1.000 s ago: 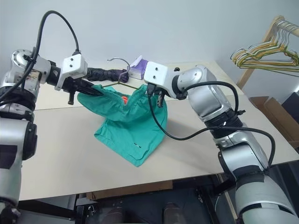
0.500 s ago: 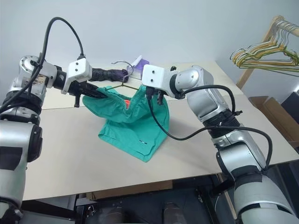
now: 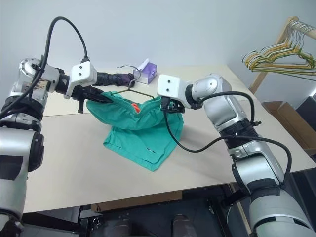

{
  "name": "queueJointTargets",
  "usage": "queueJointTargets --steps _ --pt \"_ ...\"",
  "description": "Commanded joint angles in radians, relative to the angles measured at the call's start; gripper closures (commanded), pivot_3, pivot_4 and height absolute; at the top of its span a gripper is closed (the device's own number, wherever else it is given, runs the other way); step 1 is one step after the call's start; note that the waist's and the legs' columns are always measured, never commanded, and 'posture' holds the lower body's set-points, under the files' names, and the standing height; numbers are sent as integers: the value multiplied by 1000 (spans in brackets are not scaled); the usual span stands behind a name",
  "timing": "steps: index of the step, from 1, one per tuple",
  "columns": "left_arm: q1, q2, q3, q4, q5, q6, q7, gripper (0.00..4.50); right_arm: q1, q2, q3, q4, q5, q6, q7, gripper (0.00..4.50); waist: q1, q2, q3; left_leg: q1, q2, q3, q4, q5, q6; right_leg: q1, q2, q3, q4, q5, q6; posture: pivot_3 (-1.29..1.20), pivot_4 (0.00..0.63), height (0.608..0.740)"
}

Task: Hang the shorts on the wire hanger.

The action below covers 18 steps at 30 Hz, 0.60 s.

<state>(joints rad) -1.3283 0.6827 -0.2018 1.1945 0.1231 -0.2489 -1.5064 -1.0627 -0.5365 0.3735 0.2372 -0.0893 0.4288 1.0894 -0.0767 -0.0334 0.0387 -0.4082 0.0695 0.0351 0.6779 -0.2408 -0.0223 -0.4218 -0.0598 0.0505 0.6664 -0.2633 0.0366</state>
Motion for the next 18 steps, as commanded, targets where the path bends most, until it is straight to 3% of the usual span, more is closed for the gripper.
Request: queueJointTargets --steps 1,9,12,18 --pt "-36 10 30 -23 -17 -24 -15 4500 -58 19 -64 70 58 72 24 1403 -3 0 0 0 0 0 0 0 0 0 0 0 0 0 0 -37 0 740" --pt "-36 9 37 -29 -22 -29 -54 4500 -114 68 -76 243 82 58 22 1403 -21 0 0 0 0 0 0 0 0 0 0 0 0 0 0 -32 0 740" --pt "-39 8 43 -31 -31 -20 -84 4500 -123 87 -89 261 112 49 48 1979 -24 0 0 0 0 0 0 0 0 0 0 0 0 0 0 -32 0 740" --pt "-37 2 55 -30 -28 -36 -80 4500 -108 89 -75 274 99 15 62 3959 -24 0 0 0 0 0 0 0 0 0 0 0 0 0 0 -29 0 740"
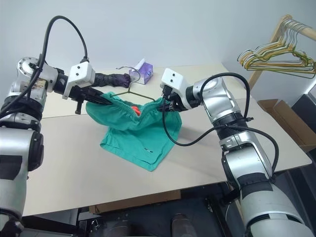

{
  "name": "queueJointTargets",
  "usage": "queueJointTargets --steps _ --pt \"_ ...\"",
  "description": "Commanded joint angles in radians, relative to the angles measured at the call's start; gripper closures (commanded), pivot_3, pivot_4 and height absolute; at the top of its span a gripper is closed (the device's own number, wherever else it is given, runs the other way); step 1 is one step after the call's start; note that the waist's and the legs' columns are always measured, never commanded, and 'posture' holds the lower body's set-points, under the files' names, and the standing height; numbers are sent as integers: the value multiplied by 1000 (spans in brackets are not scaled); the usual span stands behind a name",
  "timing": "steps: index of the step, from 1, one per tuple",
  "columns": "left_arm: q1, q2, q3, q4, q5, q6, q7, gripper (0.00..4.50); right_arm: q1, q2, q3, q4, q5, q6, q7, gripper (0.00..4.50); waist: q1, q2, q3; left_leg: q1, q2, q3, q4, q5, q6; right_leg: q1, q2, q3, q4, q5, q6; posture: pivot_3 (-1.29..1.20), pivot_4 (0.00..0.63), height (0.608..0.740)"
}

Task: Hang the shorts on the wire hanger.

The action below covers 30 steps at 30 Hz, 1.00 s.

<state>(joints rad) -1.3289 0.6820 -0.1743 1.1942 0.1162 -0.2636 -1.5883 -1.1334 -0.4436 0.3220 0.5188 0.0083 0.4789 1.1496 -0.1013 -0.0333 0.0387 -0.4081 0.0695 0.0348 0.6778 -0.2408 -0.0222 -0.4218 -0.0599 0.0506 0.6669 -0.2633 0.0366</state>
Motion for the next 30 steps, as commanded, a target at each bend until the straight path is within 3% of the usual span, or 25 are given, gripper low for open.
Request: queueJointTargets --steps 1,7,17,22,26,30 --pt "-37 0 29 -28 -20 -22 7 4500 -33 -3 -25 -10 3 -41 3 4253 0 0 0 0 0 0 0 0 0 0 0 0 0 0 0 -29 0 740" --pt "-28 -21 43 -24 -23 -51 57 4500 -10 -11 -22 -28 -7 -70 1 4381 0 0 0 0 0 0 0 0 0 0 0 0 0 0 0 -40 0 740" --pt "-46 -44 160 -22 -131 -39 55 1457 109 -64 -93 -235 47 54 -40 4393 -4 0 0 0 0 0 0 0 0 0 0 0 0 0 0 -69 0 740" --pt "-48 -20 143 -8 -88 -79 89 51 203 -87 -162 -400 86 198 -115 4395 -9 0 0 0 0 -1 0 0 0 0 0 0 0 0 0 -87 0 740" --pt "-66 -3 169 6 -85 -81 187 0 257 -106 -213 -507 104 315 -186 4395 -23 0 0 0 0 -1 0 0 0 0 0 0 0 0 0 -114 0 740" --pt "-84 -6 266 -5 -180 -19 245 0 290 -130 -325 -628 134 532 -300 4396 -28 0 0 -1 0 -1 0 0 0 0 -1 0 0 0 0 -136 0 740"
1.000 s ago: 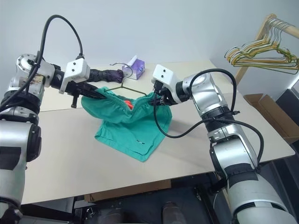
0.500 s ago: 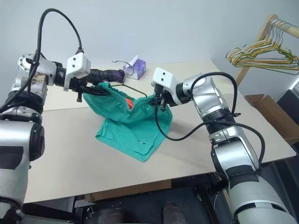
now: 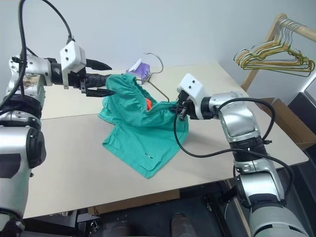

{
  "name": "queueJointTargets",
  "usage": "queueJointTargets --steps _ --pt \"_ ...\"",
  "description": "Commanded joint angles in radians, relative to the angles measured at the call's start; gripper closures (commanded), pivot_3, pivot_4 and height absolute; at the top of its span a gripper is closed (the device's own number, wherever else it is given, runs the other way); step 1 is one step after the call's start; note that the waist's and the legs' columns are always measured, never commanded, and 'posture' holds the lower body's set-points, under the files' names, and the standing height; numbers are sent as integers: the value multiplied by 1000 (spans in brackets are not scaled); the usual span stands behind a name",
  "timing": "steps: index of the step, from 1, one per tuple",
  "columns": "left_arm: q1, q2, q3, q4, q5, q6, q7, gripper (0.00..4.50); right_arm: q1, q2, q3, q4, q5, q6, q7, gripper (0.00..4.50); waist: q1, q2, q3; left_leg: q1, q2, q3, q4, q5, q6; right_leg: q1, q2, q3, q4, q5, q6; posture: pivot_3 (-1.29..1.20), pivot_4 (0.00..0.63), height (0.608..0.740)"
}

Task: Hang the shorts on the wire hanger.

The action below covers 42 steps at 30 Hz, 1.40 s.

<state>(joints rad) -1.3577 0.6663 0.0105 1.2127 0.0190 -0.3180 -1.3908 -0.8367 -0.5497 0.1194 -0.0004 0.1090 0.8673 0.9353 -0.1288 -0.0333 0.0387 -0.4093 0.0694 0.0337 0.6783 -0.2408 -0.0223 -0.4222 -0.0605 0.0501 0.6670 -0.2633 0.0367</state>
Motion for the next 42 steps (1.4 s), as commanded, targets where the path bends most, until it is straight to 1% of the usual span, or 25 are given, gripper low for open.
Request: queueJointTargets --steps 1,3,5,8,10,12,15,17,21,26,31,34,37,42 --pt "-48 1 105 -35 -106 44 64 0 -7 -13 -175 -139 46 217 -128 4397 -1 0 0 0 0 0 0 0 0 0 0 0 0 0 0 -142 0 740" --pt "-22 -24 142 -67 -150 82 86 0 -11 13 -267 -201 45 368 -223 4401 0 0 0 0 0 0 0 0 0 0 0 0 0 0 0 -152 0 740" --pt "36 -52 151 -139 -186 113 55 0 -8 38 -329 -280 26 521 -305 4401 0 1 0 0 0 -1 0 0 0 1 0 -1 0 0 0 -165 0 740" --pt "163 -83 124 -328 -228 180 -4 0 -11 89 -393 -363 -33 702 -440 4401 -9 5 -3 2 0 -1 0 0 0 2 -1 -1 0 0 0 -164 0 740" --pt "257 -105 119 -504 -272 274 14 0 21 117 -424 -403 -58 743 -513 4401 -20 6 -3 2 0 -1 0 0 0 1 -1 0 3 0 0 -178 0 740" --pt "352 -131 126 -682 -332 378 48 0 45 167 -465 -427 -105 747 -602 4401 -31 6 -3 1 0 -1 0 0 0 1 -1 0 5 0 0 -189 0 740" --pt "457 -162 136 -885 -403 521 132 0 46 219 -526 -445 -149 747 -689 4401 -53 6 -3 0 0 -2 1 0 0 1 -1 1 7 0 0 -203 0 740" --pt "507 -178 138 -986 -441 589 183 0 24 225 -559 -423 -181 747 -736 4401 -61 6 -3 1 -1 -2 1 0 0 1 -1 1 7 0 0 -208 0 740" --pt "565 -235 164 -1129 -535 666 285 0 -93 205 -634 -300 -300 747 -888 4401 -79 10 -5 5 -2 -2 1 0 0 4 -1 3 4 0 0 -202 0 740" --pt "608 -247 166 -1220 -603 713 335 0 -222 185 -717 -150 -391 736 -1044 4401 -94 12 -6 7 -2 -2 -2 0 0 5 0 5 4 0 0 -180 0 740" --pt "644 -238 147 -1293 -624 737 370 0 -336 159 -827 3 -417 617 -1183 4401 -105 17 -7 10 -3 -1 -3 0 0 7 -1 7 3 0 0 -164 0 740" --pt "659 -225 143 -1324 -648 758 365 0 -395 107 -858 123 -387 550 -1213 4401 -106 21 -5 14 -3 -1 -5 0 0 12 0 7 -1 0 1 -168 0 740" --pt "664 -208 158 -1353 -712 780 322 0 -444 42 -853 239 -363 475 -1233 4401 -107 23 -5 20 -3 0 -9 0 0 17 0 8 -4 -1 1 -176 0 740" --pt "654 -208 172 -1349 -764 779 326 0 -528 -47 -928 398 -312 406 -1300 4401 -109 25 -5 23 -3 2 -11 0 0 18 0 9 -4 -1 1 -190 0 740"
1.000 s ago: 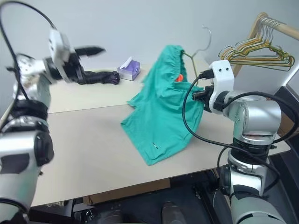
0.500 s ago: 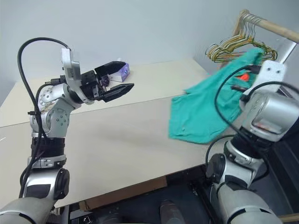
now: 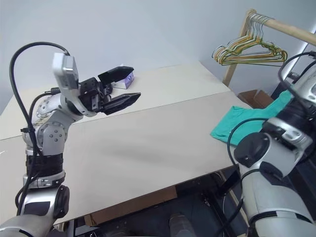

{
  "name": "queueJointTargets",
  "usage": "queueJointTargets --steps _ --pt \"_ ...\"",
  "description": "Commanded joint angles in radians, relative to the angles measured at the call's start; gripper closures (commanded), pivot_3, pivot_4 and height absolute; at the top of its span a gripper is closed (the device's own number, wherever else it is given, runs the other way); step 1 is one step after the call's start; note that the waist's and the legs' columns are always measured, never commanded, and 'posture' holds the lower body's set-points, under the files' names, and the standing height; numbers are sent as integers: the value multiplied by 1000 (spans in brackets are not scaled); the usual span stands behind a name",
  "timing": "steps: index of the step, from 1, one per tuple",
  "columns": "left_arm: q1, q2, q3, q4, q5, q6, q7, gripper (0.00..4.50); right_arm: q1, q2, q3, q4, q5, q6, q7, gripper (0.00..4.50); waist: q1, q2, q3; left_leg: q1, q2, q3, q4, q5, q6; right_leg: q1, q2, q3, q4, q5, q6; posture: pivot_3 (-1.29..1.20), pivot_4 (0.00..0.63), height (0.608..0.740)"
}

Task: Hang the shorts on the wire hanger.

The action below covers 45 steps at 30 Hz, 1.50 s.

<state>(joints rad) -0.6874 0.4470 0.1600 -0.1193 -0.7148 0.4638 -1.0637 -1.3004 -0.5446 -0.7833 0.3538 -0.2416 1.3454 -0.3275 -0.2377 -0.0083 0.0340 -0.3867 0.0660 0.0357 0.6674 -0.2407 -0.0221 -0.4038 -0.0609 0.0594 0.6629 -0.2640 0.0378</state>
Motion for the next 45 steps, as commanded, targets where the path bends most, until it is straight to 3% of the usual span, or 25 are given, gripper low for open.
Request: queueJointTargets --steps 1,17,27,40,43,45 --pt "-14 14 18 -14 -31 -9 -8 0 -80 -68 -49 79 54 -78 -51 4401 0 1 0 0 0 0 0 0 0 0 0 0 0 0 0 -193 0 740" --pt "-9 11 -2 24 -21 -49 -28 0 -101 -241 -153 396 245 -188 -140 4401 -20 2 1 2 0 4 -4 0 0 0 0 4 -4 0 0 -216 0 740" --pt "-2 20 11 1 -75 -35 -54 0 -48 -254 -89 427 311 -219 -152 4401 -28 2 1 3 0 6 -7 0 0 0 1 7 -5 -1 1 -200 0 740" --pt "35 22 9 -27 -90 -36 -27 0 22 -232 49 337 326 -178 -106 15 -22 2 1 3 0 6 -7 0 0 1 1 7 -6 -1 1 -159 0 740" --pt "39 21 6 -29 -87 -40 -22 0 41 -220 110 272 290 -173 -118 15 -17 2 1 3 -1 6 -7 0 0 1 1 7 -6 -1 1 -151 0 740" --pt "36 20 8 -30 -89 -41 -17 0 62 -224 242 193 226 -185 -118 15 -17 2 1 3 -1 6 -7 0 0 1 1 8 -6 0 2 -151 0 740"
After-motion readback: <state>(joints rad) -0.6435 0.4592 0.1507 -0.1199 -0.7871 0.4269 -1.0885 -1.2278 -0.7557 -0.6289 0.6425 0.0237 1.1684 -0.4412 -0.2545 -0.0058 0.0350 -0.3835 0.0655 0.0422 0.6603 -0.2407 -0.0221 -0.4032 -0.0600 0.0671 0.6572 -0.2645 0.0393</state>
